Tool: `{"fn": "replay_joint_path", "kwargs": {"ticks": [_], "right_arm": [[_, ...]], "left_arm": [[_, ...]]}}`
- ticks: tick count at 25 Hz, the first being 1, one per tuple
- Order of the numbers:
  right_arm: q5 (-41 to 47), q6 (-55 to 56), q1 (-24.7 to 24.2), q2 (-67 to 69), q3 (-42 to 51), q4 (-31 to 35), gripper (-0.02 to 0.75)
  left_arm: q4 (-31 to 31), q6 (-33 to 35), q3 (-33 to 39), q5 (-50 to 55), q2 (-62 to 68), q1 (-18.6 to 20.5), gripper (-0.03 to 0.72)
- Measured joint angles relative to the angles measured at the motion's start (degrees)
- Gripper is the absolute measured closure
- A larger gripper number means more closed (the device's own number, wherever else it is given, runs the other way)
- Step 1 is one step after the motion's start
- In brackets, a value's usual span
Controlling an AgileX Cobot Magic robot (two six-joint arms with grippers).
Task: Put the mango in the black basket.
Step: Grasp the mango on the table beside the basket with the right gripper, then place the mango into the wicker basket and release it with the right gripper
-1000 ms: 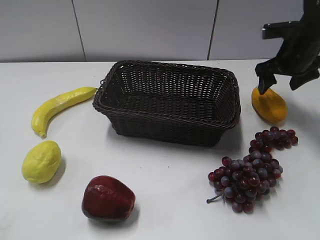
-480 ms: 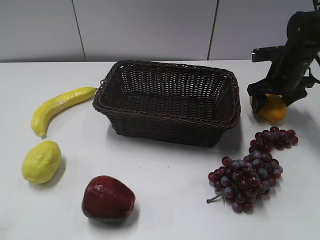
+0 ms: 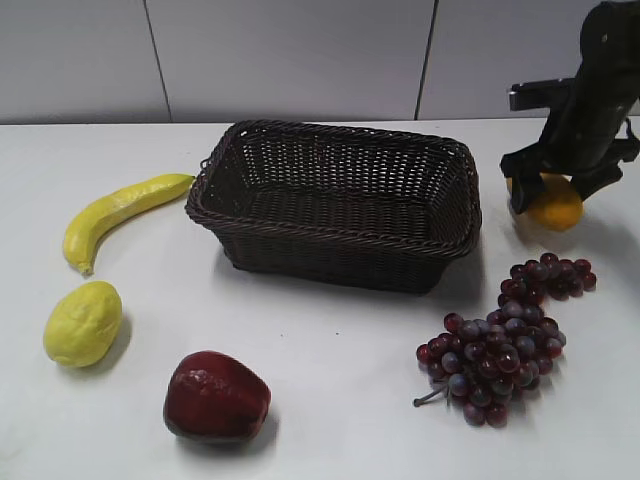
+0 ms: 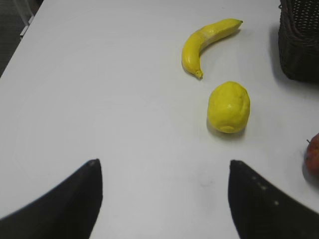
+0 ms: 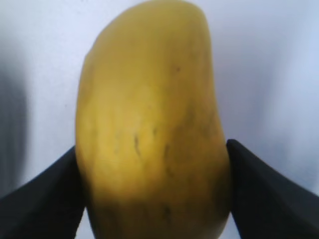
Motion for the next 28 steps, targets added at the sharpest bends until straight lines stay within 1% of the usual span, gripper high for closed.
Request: {"fn": "replay_joint_path", "kwargs": {"ticks": [4, 7, 9, 12, 17, 20, 23, 28], "right_arm": [[3.27, -0.65, -0.05, -6.31, -3.66, 2.63, 0.146], [4.16, -2.69, 0.61, -11.83, -5.60, 7.75, 0.146], [4.44, -4.41, 2.00, -14.95, -5.91, 10.95, 0.146], [4.76, -5.60, 5.95, -17.09, -6.03, 12.38, 0.146], [4.24, -7.12, 14.81, -16.19, -6.03, 12.62, 0.146], [2.44, -7.40, 19.44, -13.87, -6.03, 10.88, 0.146], [1.47, -7.51, 22.28, -9.84, -6.03, 8.63, 0.146], [0.45, -7.57, 22.70, -2.67, -6.03, 6.84, 0.146]], "left_arm": [[0.00, 0.00, 0.00, 0.00, 0.00, 0.00, 0.099], [0.00, 0.00, 0.00, 0.00, 0.00, 0.00, 0.099], [0.00, 0.00, 0.00, 0.00, 0.00, 0.00, 0.099], [0.00, 0.00, 0.00, 0.00, 0.00, 0.00, 0.099], [0.00, 0.00, 0.00, 0.00, 0.00, 0.00, 0.099], [0.00, 0.00, 0.00, 0.00, 0.00, 0.00, 0.099], [0.00, 0.00, 0.00, 0.00, 0.00, 0.00, 0.099], [0.00, 0.00, 0.00, 0.00, 0.00, 0.00, 0.099]]}}
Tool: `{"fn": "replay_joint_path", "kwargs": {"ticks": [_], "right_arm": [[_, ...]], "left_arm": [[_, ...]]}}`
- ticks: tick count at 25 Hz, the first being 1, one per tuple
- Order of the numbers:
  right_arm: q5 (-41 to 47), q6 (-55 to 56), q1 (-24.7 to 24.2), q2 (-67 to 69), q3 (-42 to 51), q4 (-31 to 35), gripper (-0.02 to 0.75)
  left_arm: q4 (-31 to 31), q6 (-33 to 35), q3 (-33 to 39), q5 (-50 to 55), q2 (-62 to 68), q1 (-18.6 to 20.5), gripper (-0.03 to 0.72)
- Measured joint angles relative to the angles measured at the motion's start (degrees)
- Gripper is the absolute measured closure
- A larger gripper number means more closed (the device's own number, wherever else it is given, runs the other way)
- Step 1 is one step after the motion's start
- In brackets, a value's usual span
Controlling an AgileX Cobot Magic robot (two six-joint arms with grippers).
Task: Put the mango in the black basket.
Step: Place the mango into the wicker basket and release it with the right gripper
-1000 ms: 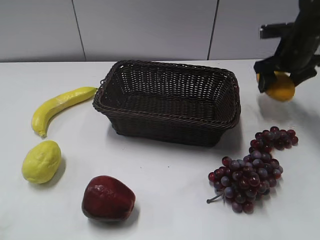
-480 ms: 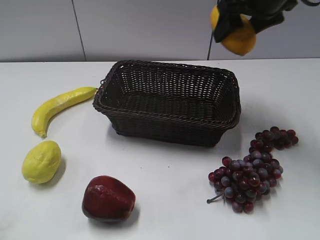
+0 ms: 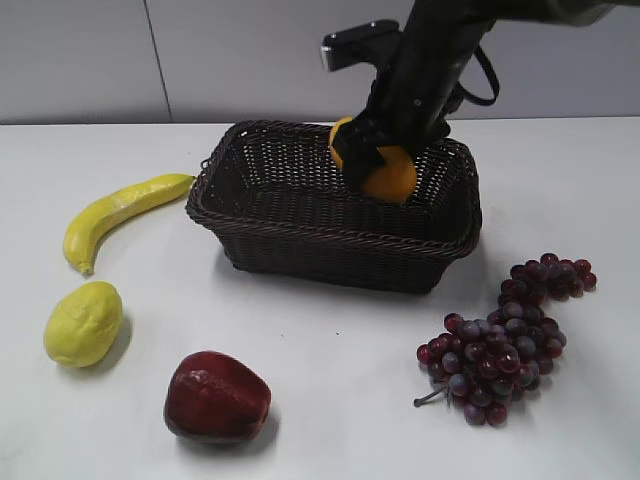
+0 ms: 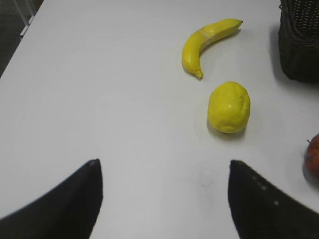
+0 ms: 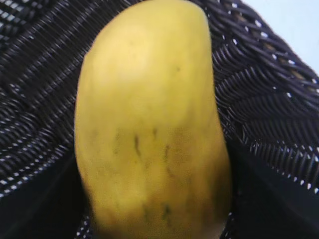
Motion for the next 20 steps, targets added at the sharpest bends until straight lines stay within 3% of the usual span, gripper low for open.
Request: {"fn": "replay_joint_path", "kwargs": {"ticks": [6, 10, 13, 20], "right_arm": [[-1.39, 0.00, 0.00, 5.20, 0.11, -0.64, 0.146], [-1.60, -0.05, 0.00, 5.99, 0.00, -2.28, 0.081], [-0.20, -0.05, 0.00, 5.68, -1.64, -3.05, 0.076], [6.80, 0.06, 0.00, -3.83, -6.31, -3.83, 0.074]], "left_arm": [[0.00, 0.00, 0.00, 0.00, 0.00, 0.00, 0.099], [0.00, 0.00, 0.00, 0.00, 0.00, 0.00, 0.099], [0.00, 0.00, 0.00, 0.00, 0.00, 0.00, 0.099], [0.00, 0.00, 0.00, 0.00, 0.00, 0.00, 0.099]]}}
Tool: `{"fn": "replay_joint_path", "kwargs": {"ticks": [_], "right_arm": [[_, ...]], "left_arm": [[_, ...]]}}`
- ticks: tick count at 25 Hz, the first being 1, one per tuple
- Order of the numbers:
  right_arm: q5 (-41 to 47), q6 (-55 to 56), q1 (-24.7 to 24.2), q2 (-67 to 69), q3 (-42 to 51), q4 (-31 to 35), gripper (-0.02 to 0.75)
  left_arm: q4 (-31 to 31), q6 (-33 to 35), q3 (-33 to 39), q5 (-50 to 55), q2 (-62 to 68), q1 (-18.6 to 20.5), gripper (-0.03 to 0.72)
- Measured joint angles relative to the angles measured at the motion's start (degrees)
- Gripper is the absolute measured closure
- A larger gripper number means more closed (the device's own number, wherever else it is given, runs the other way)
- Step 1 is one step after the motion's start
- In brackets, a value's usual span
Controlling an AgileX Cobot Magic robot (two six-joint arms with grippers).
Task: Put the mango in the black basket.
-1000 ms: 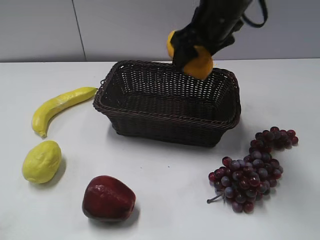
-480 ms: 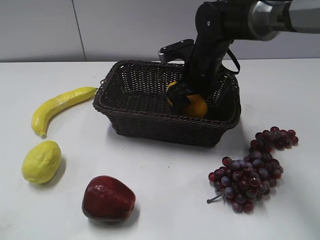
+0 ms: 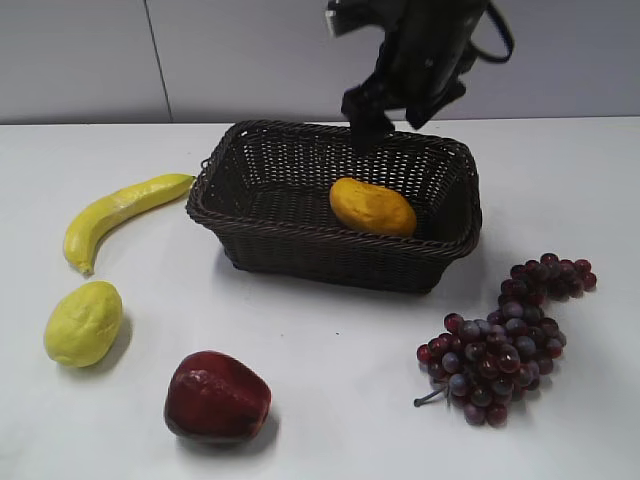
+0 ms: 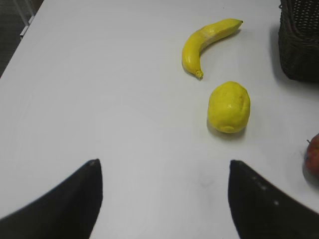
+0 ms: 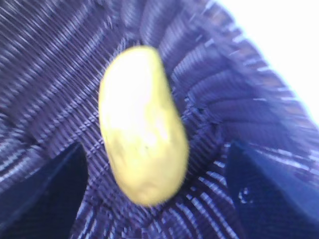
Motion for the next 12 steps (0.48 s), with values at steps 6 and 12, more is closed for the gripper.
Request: {"fn": "replay_joint_path", "kwargs": {"ticks": [6, 12], "right_arm": [[9.75, 5.32, 0.00, -15.50, -0.42, -4.14, 0.087], [10.86, 9.83, 0.00, -33.83, 6.45, -4.79, 0.112]], "left_arm": [[0.00, 0.00, 0.04, 0.00, 0.00, 0.00, 0.099], [0.00, 0.00, 0.04, 0.00, 0.00, 0.00, 0.099]]}}
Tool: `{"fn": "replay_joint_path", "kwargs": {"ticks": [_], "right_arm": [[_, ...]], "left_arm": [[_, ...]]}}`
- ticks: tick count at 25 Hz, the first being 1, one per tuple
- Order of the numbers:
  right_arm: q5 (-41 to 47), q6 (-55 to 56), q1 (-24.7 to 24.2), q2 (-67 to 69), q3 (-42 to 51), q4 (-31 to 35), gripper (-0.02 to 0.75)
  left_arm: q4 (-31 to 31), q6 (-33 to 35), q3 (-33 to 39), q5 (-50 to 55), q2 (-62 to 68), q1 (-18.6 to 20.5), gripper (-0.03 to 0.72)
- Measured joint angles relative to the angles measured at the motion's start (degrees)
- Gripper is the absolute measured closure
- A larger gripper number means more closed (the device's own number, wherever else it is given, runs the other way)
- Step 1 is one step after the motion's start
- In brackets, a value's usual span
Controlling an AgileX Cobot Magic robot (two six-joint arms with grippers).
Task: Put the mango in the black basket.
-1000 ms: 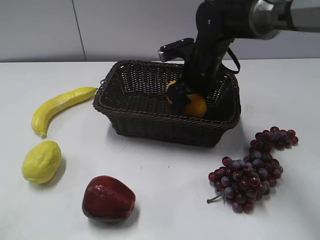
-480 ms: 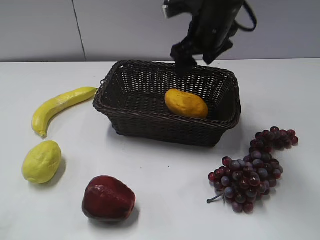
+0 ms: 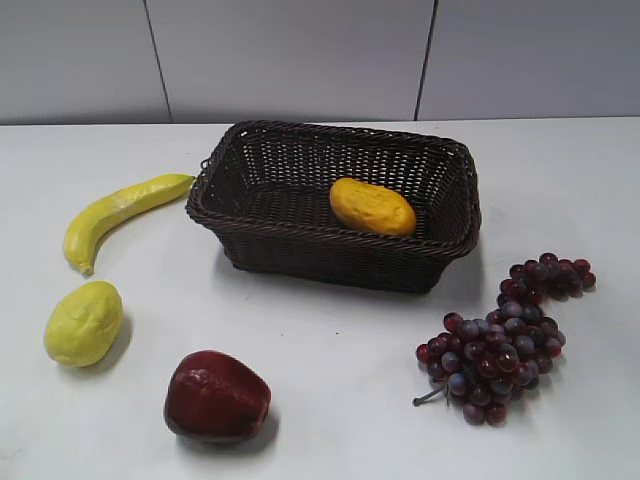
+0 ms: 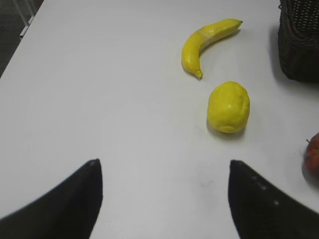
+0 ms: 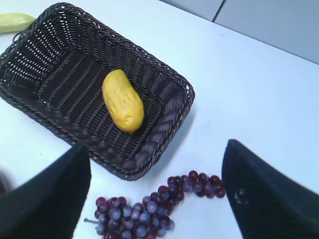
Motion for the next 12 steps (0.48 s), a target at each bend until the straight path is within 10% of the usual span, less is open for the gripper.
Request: {"fn": "replay_joint_path", "kwargs": {"ticks": [12], "right_arm": [[0.33, 2.58, 0.00, -43.87, 41.53, -0.71, 0.146]], "left_arm": [[0.00, 0.00, 0.00, 0.00, 0.00, 0.00, 0.099]]}}
